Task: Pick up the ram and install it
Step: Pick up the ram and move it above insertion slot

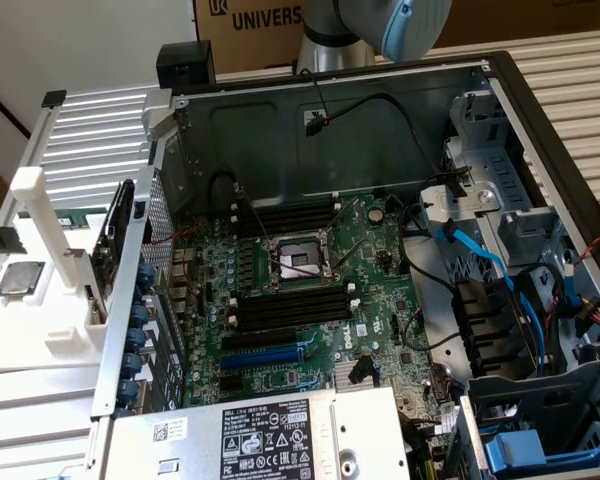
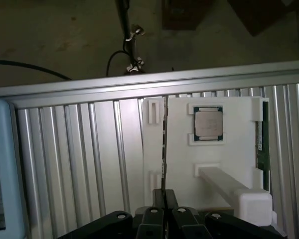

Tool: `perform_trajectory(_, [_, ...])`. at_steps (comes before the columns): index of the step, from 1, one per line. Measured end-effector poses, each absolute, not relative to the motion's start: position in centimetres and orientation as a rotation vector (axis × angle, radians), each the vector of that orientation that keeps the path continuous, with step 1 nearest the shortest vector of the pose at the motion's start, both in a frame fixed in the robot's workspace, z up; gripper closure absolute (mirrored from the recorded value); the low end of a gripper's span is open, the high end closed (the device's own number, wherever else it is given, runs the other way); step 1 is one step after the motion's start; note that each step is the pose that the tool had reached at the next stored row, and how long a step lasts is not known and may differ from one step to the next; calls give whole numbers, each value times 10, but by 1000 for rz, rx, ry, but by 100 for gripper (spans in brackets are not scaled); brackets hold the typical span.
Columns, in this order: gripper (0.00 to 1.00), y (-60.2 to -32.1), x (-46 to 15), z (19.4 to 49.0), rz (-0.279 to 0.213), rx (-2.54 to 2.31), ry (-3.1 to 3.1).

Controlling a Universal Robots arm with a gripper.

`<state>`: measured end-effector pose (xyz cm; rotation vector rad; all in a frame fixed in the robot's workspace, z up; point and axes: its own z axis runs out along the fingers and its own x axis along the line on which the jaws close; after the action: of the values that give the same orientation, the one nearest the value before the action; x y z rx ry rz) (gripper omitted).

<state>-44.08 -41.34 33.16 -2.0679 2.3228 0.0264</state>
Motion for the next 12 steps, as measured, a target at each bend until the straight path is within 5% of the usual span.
perform_trajectory(12, [87,-408,-417,368,24,-2065,2323])
